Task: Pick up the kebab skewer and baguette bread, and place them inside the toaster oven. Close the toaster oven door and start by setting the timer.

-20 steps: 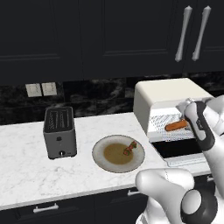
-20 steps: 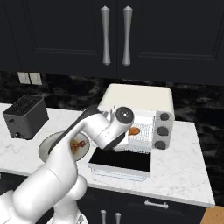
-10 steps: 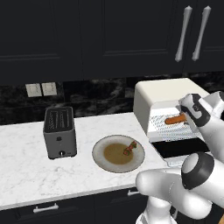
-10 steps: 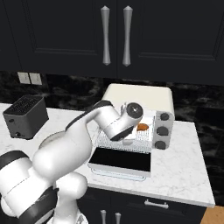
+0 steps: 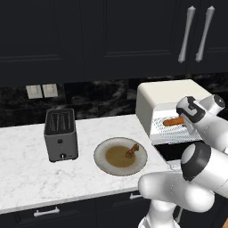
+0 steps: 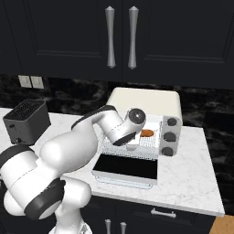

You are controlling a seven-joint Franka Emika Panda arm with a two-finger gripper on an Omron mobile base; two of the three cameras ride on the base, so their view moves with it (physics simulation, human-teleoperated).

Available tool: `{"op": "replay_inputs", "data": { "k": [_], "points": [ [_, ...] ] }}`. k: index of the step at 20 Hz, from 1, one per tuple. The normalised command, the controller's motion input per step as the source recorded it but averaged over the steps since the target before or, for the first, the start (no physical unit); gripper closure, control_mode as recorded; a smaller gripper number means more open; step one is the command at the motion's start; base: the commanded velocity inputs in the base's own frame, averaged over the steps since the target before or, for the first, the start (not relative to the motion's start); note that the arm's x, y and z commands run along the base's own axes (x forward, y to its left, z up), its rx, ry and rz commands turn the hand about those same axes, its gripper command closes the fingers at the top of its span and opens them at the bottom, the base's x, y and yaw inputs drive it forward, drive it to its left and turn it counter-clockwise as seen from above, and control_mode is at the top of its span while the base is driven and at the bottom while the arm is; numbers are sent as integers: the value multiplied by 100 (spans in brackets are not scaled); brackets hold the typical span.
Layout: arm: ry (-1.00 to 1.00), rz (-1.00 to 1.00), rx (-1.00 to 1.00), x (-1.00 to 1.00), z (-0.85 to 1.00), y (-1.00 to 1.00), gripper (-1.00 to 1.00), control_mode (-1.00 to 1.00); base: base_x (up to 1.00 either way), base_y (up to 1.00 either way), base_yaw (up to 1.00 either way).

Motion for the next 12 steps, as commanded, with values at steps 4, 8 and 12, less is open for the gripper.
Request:
{"op": "replay_inputs", "data": {
  "k": [4,8,12],
  "points": [
    [0,0,0,26,-14,0,100,-100,0,0,0],
    [0,0,0,26,-9,0,100,-100,0,0,0],
    [0,0,0,20,-12,0,100,-100,0,0,0]
  ]
}}
